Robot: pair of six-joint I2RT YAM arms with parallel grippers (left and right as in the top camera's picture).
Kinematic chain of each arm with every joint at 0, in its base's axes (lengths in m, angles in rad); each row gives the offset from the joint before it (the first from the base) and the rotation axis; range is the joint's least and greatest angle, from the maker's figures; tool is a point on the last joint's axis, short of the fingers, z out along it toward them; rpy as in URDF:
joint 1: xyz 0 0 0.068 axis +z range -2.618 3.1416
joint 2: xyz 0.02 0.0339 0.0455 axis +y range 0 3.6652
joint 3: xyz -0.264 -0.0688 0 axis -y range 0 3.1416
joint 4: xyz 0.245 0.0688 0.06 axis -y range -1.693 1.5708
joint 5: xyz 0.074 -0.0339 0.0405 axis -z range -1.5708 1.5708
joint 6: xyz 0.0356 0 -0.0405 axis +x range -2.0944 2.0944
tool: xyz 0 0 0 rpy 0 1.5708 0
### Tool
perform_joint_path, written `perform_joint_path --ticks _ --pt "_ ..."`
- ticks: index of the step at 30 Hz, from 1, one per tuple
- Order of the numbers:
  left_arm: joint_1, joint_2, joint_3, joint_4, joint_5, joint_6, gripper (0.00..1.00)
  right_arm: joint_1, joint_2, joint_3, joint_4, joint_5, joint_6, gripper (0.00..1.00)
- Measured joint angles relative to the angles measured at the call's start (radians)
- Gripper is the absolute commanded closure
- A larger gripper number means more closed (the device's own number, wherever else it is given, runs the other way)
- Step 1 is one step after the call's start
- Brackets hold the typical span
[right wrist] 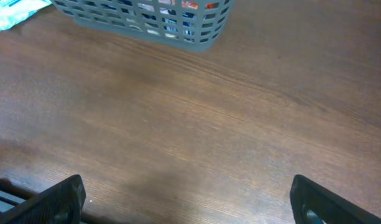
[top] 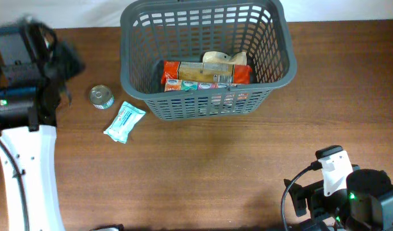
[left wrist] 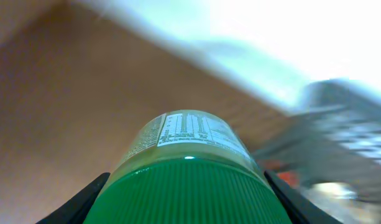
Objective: Pack container
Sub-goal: 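Lift the jar and drop it into the basket's left side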
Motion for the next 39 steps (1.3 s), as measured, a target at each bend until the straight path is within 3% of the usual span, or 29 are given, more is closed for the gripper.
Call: perform_joint_path --ticks 6,12,17,24,25,26,28,29,39 --pt "-0.179 0.113 0.237 0.076 0.051 0.092 0.99 0.000 0.000 0.000 0.000 0.000 0.000 0.01" --pt "-0.337 0.407 0.410 0.086 0.047 0.151 0.98 0.000 0.000 0.000 0.000 0.000 0.000 0.01" --pt "-0.392 0.599 0.443 0.080 0.045 0.165 0.98 0.000 0.000 0.000 0.000 0.000 0.000 0.01" --pt "-0.417 0.675 0.443 0.045 -0.015 0.180 0.98 0.000 0.000 0.000 0.000 0.000 0.000 0.01" --pt "-0.417 0.675 0.444 0.040 -0.021 0.180 0.94 0.000 0.000 0.000 0.000 0.000 0.000 0.01" --pt "-0.418 0.675 0.448 0.039 -0.027 0.181 0.77 0.000 0.000 0.000 0.000 0.000 0.000 0.01" --pt "-0.418 0.675 0.455 0.036 -0.034 0.183 0.28 0.000 0.000 0.000 0.000 0.000 0.000 0.01" --pt "-0.418 0.675 0.459 0.032 -0.035 0.188 0.22 0.000 0.000 0.000 0.000 0.000 0.000 0.01" --pt "-0.420 0.671 0.693 -0.207 -0.100 0.187 0.14 0.000 0.000 0.000 0.000 0.000 0.000 0.01"
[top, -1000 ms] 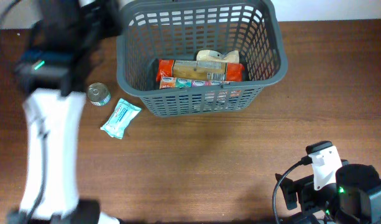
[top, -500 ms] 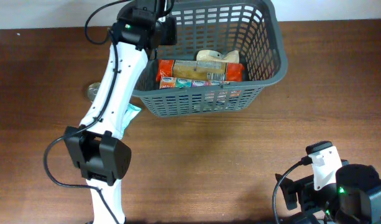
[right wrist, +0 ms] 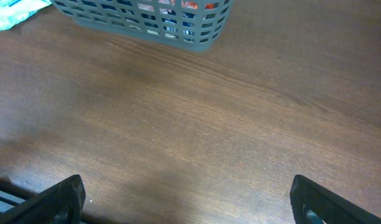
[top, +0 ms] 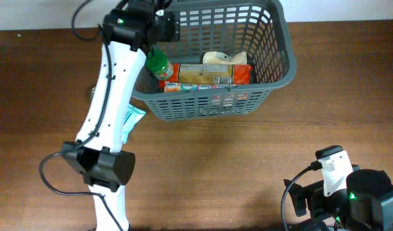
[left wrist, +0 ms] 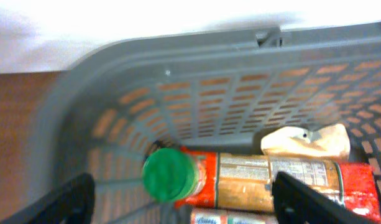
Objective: Pack container
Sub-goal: 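Lift the jar and drop it into the basket's left side, then move the left gripper down onto the tuna can and grasp it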
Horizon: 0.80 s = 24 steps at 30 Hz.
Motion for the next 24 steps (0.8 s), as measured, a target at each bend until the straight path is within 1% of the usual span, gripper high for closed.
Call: perform_joint_path --ticks 3,7,9,13,14,15,19,24 --pt "0.000 -0.033 0.063 -0.061 -0.068 -0.009 0.13 0.000 0.000 0.000 0.000 0.000 -0.001 0.01" --pt "0.031 -0.111 0.081 -0.126 -0.122 -0.023 0.13 0.000 0.000 0.000 0.000 0.000 0.000 0.01" --pt "0.075 -0.140 0.093 -0.171 -0.133 -0.045 0.13 0.000 0.000 0.000 0.000 0.000 -0.001 0.01" --pt "0.227 -0.164 0.093 -0.255 -0.153 -0.114 0.13 0.000 0.000 0.000 0.000 0.000 -0.001 0.01" --pt "0.266 -0.163 0.088 -0.261 -0.157 -0.127 0.07 0.000 0.000 0.000 0.000 0.000 0.000 0.01" --pt "0.296 -0.163 0.079 -0.263 -0.160 -0.137 0.04 0.000 0.000 0.000 0.000 0.000 -0.001 0.01" --pt "0.368 -0.161 0.043 -0.255 -0.137 -0.155 0.03 0.000 0.000 0.000 0.000 0.000 0.000 0.01" --pt "0.432 -0.161 -0.083 -0.189 -0.043 -0.106 0.03 0.000 0.000 0.000 0.000 0.000 0.000 0.01"
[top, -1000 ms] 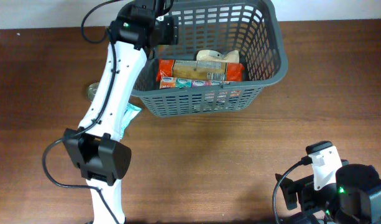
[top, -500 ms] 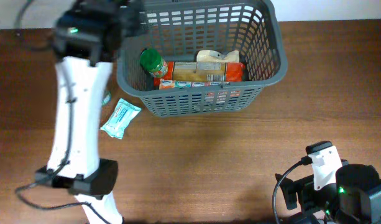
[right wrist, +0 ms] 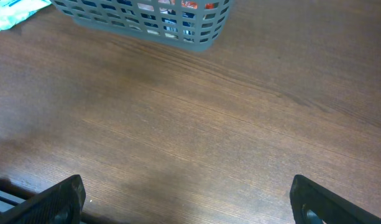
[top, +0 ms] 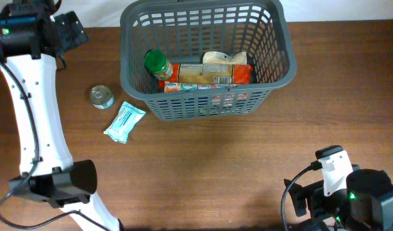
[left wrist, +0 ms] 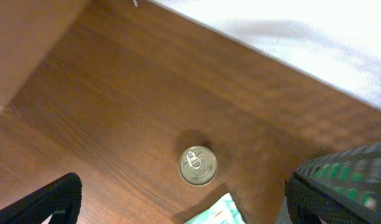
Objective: Pack container
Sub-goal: 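Move the left gripper down onto the tuna can and grasp it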
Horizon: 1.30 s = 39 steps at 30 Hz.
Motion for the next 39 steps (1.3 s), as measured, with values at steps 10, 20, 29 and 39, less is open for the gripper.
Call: perform_joint_path --ticks 10,20,29,39 --pt "0.029 0.003 -0.452 0.298 0.170 0.130 0.01 0.000 0.000 0.000 0.000 0.000 0.000 0.01" --pt "0.029 0.004 -0.747 0.542 0.216 0.169 0.01 0.000 0.000 0.000 0.000 0.000 0.000 0.01" --pt "0.029 0.033 -0.822 0.666 0.208 0.169 0.01 0.000 0.000 0.000 0.000 0.000 0.000 0.01" --pt "0.030 0.176 -0.834 0.735 0.205 0.169 0.01 0.000 0.000 0.000 0.000 0.000 0.000 0.01"
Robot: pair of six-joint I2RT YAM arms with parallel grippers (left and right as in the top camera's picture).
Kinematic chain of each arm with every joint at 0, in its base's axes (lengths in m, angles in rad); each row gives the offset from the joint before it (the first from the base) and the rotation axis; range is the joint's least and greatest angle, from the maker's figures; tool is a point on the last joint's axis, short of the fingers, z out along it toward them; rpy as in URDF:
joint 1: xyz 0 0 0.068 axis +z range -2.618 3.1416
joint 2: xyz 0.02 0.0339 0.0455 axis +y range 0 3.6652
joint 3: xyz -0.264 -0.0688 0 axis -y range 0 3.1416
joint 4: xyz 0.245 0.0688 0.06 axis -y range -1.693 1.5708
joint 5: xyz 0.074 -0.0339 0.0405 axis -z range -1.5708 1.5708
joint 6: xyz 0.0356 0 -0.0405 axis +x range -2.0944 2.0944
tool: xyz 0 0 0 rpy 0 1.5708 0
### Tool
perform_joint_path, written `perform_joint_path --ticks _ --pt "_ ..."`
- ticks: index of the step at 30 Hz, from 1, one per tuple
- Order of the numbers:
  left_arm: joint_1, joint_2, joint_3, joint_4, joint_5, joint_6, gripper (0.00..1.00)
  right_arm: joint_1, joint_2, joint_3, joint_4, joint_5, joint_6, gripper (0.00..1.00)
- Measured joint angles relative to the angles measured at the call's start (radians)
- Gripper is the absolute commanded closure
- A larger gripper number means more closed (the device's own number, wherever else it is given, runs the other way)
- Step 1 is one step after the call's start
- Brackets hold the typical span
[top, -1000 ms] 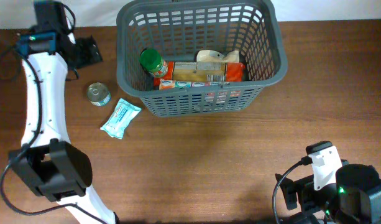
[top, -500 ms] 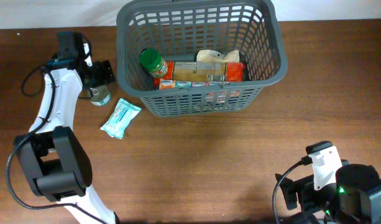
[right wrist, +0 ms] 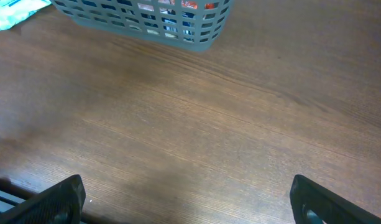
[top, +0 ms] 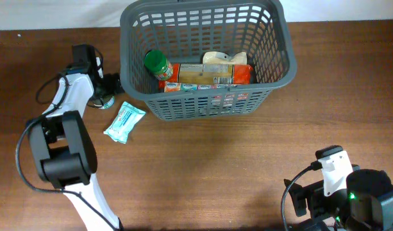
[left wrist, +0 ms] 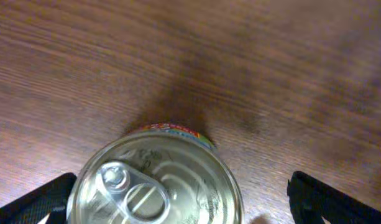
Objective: Pack container
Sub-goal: 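Move the left gripper down onto the tuna can and grasp it, then lift the tuna can and release it into the basket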
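Observation:
A silver pull-tab can (left wrist: 156, 180) stands on the wooden table, left of the grey basket (top: 273, 38). My left gripper (left wrist: 184, 205) is low over it and open, one finger on each side of the can. In the overhead view the left gripper (top: 101, 86) covers most of the can. The basket holds a green-lidded jar (top: 156, 63), a long red packet (top: 209, 74) and a pale bag (top: 218, 59). A light blue pouch (top: 124, 120) lies on the table in front of the can. My right gripper (right wrist: 190, 202) is open over bare table at the near right.
The basket's left wall (top: 127, 58) rises close to the right of the can and my left gripper. The table's far edge meets a white wall behind the basket. The right arm's base (top: 350, 196) sits at the near right corner.
My left gripper was high above the table's far left with the can small below it. Now it is down at the can, open fingers on either side. The right arm has not moved.
My left gripper first held the green-lidded jar at the far left. Then it was open over the basket's left end with the jar standing inside. It was then high over the can, and now is low around it. The right gripper stayed open throughout.

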Motion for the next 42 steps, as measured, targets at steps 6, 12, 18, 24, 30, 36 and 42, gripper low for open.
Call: perform_joint_path --ticks 6,12,18,24,30,36,42 --pt "0.000 0.037 -0.001 0.034 0.000 0.000 0.01 0.000 0.000 0.000 0.000 0.000 0.000 0.01" --pt "0.000 0.050 -0.001 0.038 -0.009 0.003 0.00 0.000 0.000 0.000 0.000 0.000 0.000 0.01" --pt "0.001 0.050 -0.001 0.038 -0.023 0.004 0.25 0.000 0.000 0.000 0.000 0.000 0.000 0.01" --pt "0.007 0.051 -0.001 0.039 -0.027 0.007 0.42 0.000 0.000 0.000 0.000 0.000 -0.001 0.01" --pt "0.007 0.051 -0.001 0.040 -0.027 0.006 0.53 0.000 0.000 0.000 0.000 0.000 0.000 0.01" --pt "0.007 0.051 -0.001 0.039 -0.026 0.001 0.66 0.000 0.000 0.000 0.000 0.000 0.000 0.01" --pt "0.007 0.051 0.021 -0.031 -0.015 -0.005 0.70 0.000 0.000 0.000 0.000 0.000 -0.001 0.01"
